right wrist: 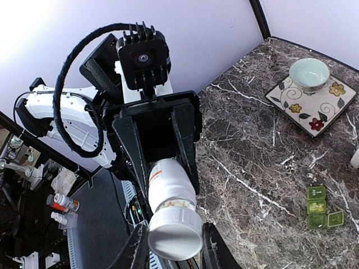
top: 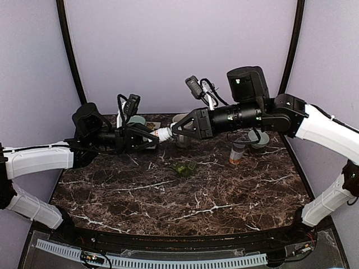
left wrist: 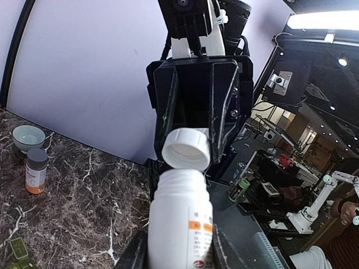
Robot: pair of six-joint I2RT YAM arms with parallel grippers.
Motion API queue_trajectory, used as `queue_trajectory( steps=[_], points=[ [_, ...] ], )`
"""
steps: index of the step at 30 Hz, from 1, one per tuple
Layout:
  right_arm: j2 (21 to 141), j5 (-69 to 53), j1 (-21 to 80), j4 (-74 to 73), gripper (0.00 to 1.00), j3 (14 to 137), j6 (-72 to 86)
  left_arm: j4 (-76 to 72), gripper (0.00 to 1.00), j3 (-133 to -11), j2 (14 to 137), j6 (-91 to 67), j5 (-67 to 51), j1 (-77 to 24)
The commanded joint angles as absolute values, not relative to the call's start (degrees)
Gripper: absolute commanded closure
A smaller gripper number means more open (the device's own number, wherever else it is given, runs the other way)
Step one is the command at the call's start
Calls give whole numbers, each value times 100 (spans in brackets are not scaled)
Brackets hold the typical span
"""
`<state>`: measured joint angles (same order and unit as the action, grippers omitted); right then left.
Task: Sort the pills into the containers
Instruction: Screw the lid of the pill bottle onto the pill bottle.
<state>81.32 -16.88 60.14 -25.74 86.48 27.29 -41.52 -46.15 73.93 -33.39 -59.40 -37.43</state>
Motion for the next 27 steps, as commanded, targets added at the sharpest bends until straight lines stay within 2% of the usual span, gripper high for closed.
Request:
queue_trajectory(
  steps=[1,27],
  points=[
    [8253,-1858,6069,-2407,80,8838,2707,-4287,100,-4822,7389,-3306,-6106,-3718],
    [8446,-2156,6126,-2307,79,8931,2733,-4419,100,-4894,7409,-3431,-6223,-3718]
  ],
)
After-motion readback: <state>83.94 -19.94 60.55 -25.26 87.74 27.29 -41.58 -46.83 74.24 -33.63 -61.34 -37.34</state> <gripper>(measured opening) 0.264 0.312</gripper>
